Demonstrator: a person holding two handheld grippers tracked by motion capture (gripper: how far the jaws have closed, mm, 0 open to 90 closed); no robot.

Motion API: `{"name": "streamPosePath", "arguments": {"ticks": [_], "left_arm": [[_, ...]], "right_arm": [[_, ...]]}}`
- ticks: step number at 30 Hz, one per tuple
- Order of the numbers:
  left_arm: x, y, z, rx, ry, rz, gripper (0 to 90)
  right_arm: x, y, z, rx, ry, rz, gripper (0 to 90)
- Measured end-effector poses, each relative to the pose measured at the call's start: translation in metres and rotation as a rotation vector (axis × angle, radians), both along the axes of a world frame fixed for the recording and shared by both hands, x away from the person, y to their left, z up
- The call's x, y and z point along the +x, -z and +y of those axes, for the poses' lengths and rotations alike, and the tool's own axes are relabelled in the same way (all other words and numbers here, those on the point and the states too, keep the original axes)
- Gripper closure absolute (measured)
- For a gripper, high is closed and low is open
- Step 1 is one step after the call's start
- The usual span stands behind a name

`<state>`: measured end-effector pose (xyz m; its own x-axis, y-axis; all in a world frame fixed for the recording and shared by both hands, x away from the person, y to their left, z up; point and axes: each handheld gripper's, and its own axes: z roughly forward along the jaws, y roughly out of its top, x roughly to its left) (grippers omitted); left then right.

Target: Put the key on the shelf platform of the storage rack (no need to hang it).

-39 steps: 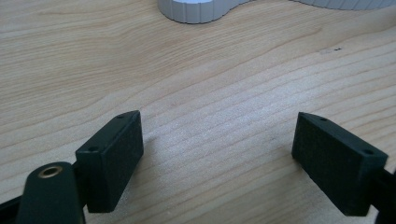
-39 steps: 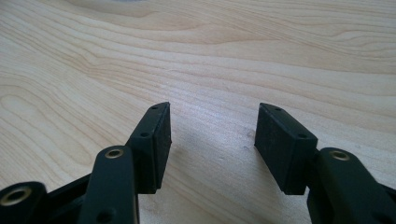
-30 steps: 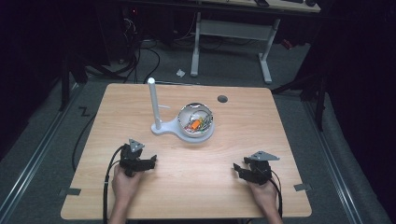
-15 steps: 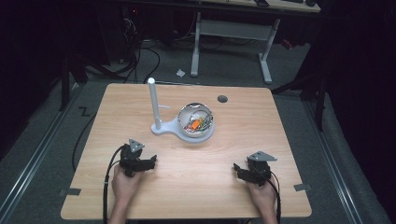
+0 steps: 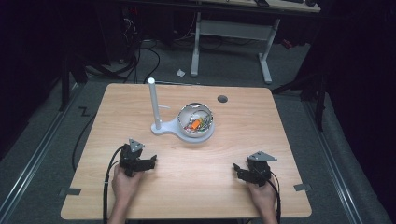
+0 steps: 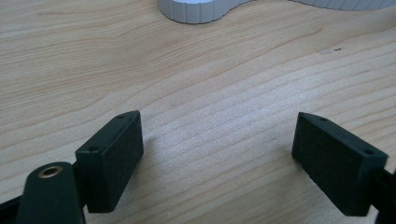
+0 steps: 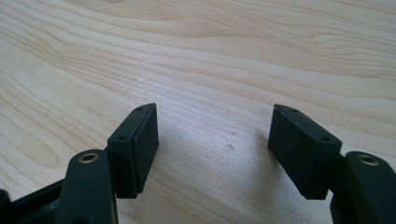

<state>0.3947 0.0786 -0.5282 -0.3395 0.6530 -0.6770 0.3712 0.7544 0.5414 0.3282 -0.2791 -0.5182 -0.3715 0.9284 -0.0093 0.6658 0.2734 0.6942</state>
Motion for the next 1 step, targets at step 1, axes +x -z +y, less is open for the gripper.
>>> {"name": "streamPosePath", "arguments": {"ticks": [1], "left_arm": [[0.0, 0.0, 0.0001, 0.001, 0.0, 0.0, 16.9]], "right_arm": [[0.0, 0.0, 0.0, 0.0, 0.0, 0.0, 33.6]]}}
